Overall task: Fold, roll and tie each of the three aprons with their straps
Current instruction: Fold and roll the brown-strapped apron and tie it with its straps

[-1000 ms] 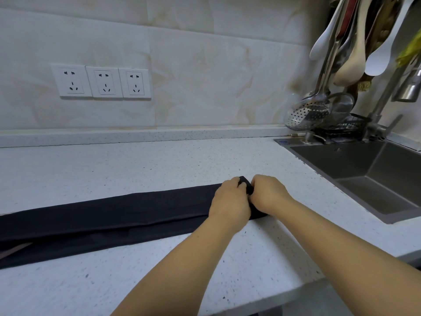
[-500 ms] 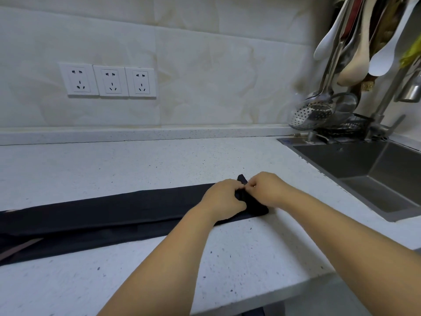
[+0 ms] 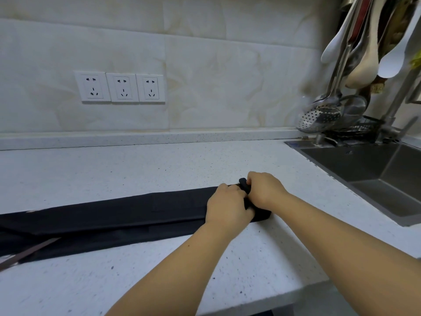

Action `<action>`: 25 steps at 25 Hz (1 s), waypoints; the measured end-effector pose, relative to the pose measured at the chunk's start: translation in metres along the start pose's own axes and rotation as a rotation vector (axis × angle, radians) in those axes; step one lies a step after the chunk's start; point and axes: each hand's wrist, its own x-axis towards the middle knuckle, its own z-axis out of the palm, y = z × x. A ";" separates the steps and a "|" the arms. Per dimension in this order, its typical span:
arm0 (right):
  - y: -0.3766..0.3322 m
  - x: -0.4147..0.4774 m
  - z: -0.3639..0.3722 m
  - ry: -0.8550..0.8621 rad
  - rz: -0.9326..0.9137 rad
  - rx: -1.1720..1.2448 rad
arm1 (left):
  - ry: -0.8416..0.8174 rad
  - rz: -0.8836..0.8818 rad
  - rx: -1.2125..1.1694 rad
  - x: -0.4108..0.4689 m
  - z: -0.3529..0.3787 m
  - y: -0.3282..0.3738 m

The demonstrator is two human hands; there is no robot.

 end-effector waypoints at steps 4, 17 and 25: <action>-0.010 -0.008 0.003 0.013 -0.090 -0.226 | -0.079 -0.008 -0.221 -0.006 -0.013 -0.012; 0.007 0.006 -0.018 -0.289 0.300 0.541 | -0.111 0.072 0.099 -0.029 -0.019 -0.027; -0.036 0.004 0.005 -0.053 -0.057 -0.111 | -0.092 0.040 -0.121 -0.027 -0.015 -0.028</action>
